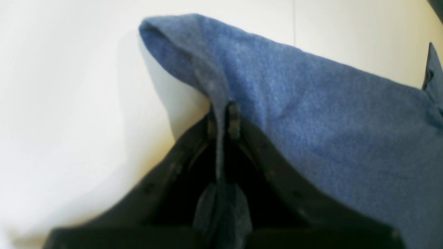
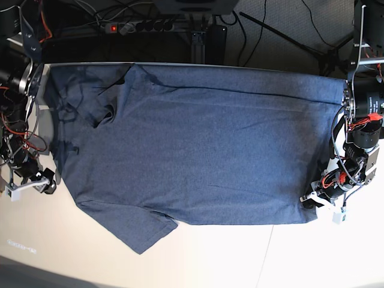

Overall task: Fold the T-shirt properly
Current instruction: 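Grasp the shirt's opposite long edge with both grippers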

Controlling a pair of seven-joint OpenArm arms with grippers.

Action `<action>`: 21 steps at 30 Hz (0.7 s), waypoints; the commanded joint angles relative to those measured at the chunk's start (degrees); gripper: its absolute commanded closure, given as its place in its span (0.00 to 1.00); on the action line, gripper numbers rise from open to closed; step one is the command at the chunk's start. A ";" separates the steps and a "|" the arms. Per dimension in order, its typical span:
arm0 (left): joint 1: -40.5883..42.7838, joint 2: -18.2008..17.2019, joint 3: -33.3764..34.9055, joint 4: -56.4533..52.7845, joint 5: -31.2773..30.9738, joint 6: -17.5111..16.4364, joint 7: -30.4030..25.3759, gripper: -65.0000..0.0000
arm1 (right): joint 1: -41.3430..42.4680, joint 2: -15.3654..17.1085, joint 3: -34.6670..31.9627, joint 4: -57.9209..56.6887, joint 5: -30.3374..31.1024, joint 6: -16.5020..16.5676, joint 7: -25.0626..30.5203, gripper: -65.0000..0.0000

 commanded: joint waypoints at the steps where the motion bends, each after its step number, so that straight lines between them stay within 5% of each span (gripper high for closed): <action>1: -1.40 -0.59 0.00 0.44 0.57 -0.26 0.44 1.00 | 2.29 0.37 -0.33 -0.63 0.24 3.52 0.17 0.50; 21: -1.42 -0.57 0.07 0.44 0.61 -0.28 1.29 1.00 | 5.92 -12.04 -0.87 -2.93 -9.90 3.48 1.16 0.50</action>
